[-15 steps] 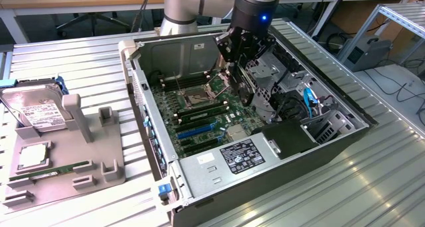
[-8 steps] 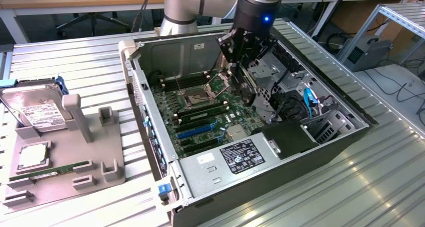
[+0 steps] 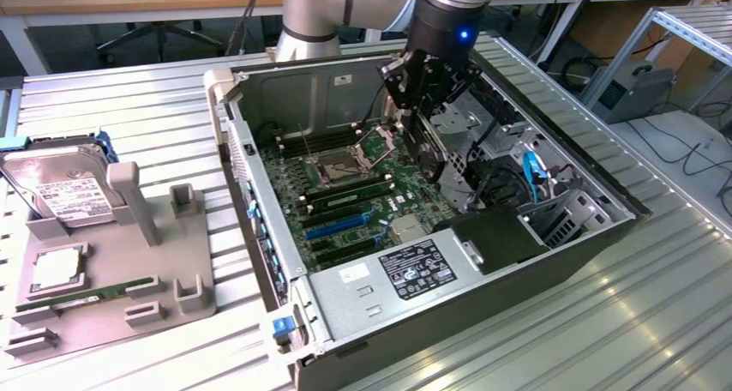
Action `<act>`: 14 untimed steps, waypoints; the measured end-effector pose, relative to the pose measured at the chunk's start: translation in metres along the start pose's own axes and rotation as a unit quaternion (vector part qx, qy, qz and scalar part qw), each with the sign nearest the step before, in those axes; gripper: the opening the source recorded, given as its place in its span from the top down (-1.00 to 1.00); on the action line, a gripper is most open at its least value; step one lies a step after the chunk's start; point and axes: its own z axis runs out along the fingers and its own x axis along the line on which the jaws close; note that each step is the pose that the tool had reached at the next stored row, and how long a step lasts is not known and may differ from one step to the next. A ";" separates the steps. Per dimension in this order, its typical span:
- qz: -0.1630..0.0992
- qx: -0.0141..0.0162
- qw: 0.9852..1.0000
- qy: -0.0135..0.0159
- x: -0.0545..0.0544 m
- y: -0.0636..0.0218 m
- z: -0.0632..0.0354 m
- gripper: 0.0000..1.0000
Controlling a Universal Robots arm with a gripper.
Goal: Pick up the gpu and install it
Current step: 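Pick up the gpu and move the gpu toward the slot, then insert the gpu into the slot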
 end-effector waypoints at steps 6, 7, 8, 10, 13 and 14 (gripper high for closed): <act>0.000 0.000 1.000 0.000 -0.002 0.0002 0.0008 0.45; 0.000 0.000 1.000 0.000 -0.002 0.0002 0.0008 0.45; 0.000 0.000 1.000 0.000 -0.002 0.0002 0.0008 0.45; 0.000 0.000 1.000 0.000 -0.002 0.0002 0.0008 0.45; 0.000 0.000 1.000 0.000 -0.002 0.0002 0.0008 0.45; 0.000 0.000 1.000 0.000 -0.002 0.0002 0.0008 0.45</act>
